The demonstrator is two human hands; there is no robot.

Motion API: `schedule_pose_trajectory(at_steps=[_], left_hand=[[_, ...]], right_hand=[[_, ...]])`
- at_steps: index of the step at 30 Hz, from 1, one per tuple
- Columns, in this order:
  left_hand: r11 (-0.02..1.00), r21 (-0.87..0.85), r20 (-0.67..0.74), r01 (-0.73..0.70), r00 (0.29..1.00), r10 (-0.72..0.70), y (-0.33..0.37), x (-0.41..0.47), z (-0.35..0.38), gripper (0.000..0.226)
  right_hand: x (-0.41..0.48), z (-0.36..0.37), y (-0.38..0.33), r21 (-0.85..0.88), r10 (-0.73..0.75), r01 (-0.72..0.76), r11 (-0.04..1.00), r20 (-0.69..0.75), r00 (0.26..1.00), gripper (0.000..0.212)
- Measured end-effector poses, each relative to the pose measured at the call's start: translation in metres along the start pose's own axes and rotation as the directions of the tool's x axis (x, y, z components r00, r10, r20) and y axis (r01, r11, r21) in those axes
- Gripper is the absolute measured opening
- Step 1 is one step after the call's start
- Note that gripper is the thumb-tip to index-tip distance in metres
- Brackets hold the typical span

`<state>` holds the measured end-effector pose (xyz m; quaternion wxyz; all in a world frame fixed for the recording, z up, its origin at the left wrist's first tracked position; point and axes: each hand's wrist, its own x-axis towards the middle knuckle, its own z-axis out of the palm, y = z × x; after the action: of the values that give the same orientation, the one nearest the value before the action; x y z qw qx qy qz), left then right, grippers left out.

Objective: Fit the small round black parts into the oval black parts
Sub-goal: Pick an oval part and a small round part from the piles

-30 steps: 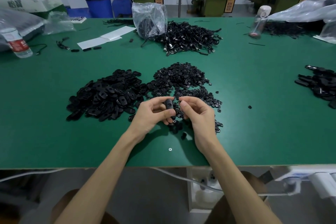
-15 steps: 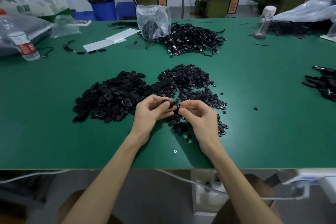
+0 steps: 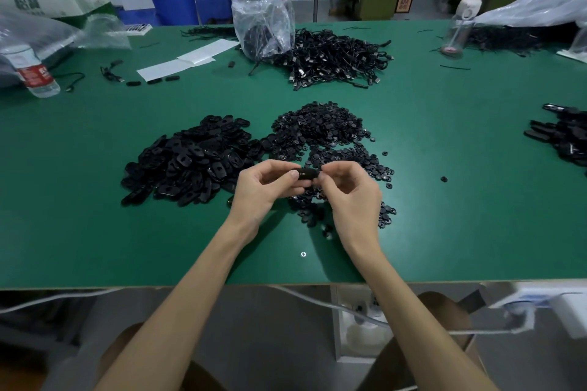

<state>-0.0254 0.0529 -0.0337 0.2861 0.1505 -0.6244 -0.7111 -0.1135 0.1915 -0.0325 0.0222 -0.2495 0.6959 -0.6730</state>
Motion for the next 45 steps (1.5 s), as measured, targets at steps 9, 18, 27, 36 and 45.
schedule_pose_trajectory(at_steps=[9,18,27,36,45], left_hand=[[0.998,0.029,0.041,0.051,0.998,-0.052,0.0,0.002,0.0,0.016],[0.997,0.082,0.052,0.005,0.999,-0.01,0.0,0.001,-0.001,0.017],[0.994,0.103,0.08,-0.022,0.997,0.014,0.001,0.0,-0.001,0.013],[0.987,0.155,0.072,-0.051,0.997,0.04,0.001,-0.001,0.001,0.014],[0.971,0.227,0.082,-0.072,0.995,0.054,0.002,-0.003,0.001,0.013]], right_hand=[[-0.001,0.004,0.0,-0.067,-0.044,0.045,0.997,0.023,0.999,0.014],[-0.002,0.006,-0.001,-0.104,-0.068,0.069,0.992,0.013,0.998,0.015],[-0.004,0.007,-0.004,-0.173,-0.095,0.1,0.98,0.036,0.995,0.016],[-0.007,0.009,-0.005,-0.244,-0.102,0.111,0.963,0.051,0.993,0.015],[-0.014,0.012,-0.008,-0.428,-0.24,0.234,0.873,0.041,0.97,0.013]])
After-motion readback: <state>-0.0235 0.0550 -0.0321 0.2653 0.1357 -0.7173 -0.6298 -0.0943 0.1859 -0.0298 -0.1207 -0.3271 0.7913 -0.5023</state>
